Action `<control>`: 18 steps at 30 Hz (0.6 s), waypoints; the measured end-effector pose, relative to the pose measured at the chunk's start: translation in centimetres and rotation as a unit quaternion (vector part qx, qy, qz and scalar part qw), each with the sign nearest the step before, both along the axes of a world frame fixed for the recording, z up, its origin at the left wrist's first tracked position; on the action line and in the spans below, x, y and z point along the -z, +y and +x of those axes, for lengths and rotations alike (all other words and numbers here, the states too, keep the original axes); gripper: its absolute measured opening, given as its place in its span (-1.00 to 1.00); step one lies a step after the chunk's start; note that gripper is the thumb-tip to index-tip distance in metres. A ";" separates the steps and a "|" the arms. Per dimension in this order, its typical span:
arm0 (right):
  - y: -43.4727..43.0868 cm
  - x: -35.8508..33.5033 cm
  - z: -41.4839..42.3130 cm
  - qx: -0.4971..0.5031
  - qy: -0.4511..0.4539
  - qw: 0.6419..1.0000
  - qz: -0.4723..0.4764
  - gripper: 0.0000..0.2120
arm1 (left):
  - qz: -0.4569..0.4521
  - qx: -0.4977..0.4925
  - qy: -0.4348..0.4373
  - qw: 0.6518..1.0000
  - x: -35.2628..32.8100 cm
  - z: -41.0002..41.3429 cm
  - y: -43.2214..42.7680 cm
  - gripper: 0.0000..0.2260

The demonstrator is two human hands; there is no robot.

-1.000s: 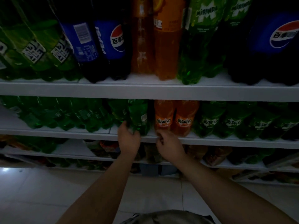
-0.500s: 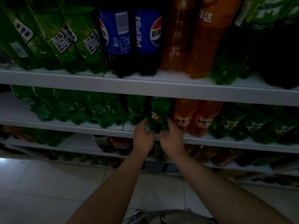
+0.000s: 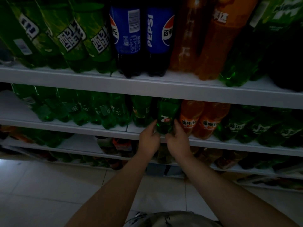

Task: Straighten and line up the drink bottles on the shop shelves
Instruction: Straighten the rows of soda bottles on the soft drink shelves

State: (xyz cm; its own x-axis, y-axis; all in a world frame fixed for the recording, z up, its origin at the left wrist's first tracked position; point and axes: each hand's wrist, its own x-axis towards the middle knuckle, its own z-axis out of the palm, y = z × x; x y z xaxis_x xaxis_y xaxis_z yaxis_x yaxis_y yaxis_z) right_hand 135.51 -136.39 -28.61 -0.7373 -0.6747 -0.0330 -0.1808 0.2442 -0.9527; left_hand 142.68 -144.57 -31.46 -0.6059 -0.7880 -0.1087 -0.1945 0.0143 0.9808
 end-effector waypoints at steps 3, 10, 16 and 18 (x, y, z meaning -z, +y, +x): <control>0.2 0.3 -0.2 0.005 0.024 1.000 0.007 -0.45 | 0.002 -0.003 -0.001 1.000 -0.6 -0.3 -0.6 -0.51; 0.1 0.6 -1.2 -0.011 -0.034 0.999 -0.005 -0.43 | 0.016 0.023 -0.023 0.999 -0.2 -0.4 -0.5 -0.47; 0.0 0.4 -1.2 -0.015 -0.081 0.996 -0.045 -0.48 | 0.003 0.025 -0.028 0.999 -0.3 -0.6 -0.9 -0.46; 0.1 0.6 -1.0 -0.025 -0.080 0.996 -0.044 -0.50 | -0.001 0.021 -0.030 0.999 -0.5 -0.6 -0.9 -0.46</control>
